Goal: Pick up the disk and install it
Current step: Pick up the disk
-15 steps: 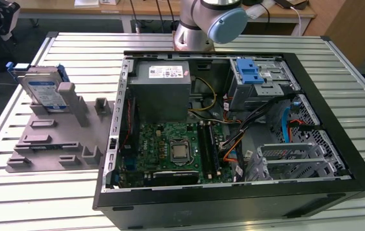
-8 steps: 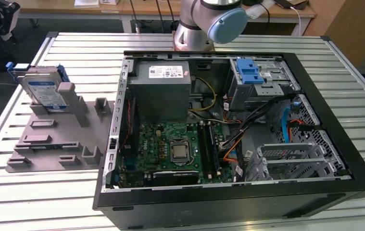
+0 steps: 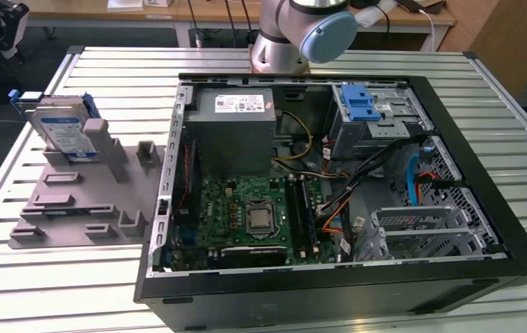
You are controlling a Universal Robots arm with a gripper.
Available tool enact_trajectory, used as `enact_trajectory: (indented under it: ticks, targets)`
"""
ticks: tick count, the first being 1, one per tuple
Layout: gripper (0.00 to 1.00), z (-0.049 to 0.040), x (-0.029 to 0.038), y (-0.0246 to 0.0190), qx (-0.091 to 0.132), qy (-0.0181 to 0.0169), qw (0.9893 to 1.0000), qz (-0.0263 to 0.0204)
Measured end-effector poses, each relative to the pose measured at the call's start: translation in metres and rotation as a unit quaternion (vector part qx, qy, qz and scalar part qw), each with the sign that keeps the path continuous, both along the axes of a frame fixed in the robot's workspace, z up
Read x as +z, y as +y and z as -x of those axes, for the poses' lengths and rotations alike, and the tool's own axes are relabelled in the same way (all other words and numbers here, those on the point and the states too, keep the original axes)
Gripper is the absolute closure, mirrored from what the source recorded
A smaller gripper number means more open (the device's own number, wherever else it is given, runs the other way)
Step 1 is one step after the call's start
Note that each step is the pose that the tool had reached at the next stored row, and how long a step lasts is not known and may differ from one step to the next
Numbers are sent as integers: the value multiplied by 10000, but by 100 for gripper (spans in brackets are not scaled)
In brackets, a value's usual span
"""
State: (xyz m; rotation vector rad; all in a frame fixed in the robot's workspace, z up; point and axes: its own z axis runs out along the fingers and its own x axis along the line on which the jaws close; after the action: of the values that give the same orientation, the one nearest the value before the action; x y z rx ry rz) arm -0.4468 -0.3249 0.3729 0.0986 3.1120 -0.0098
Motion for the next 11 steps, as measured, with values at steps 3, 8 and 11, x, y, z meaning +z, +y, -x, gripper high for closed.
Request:
enact_trajectory:
  ticks: [3,8,11]
  targets:
    - [89,0,0,0,19,0,10000,0]
    - [89,0,0,0,107,0,9999,0]
    - [89,0,0,0,170,0,9999,0]
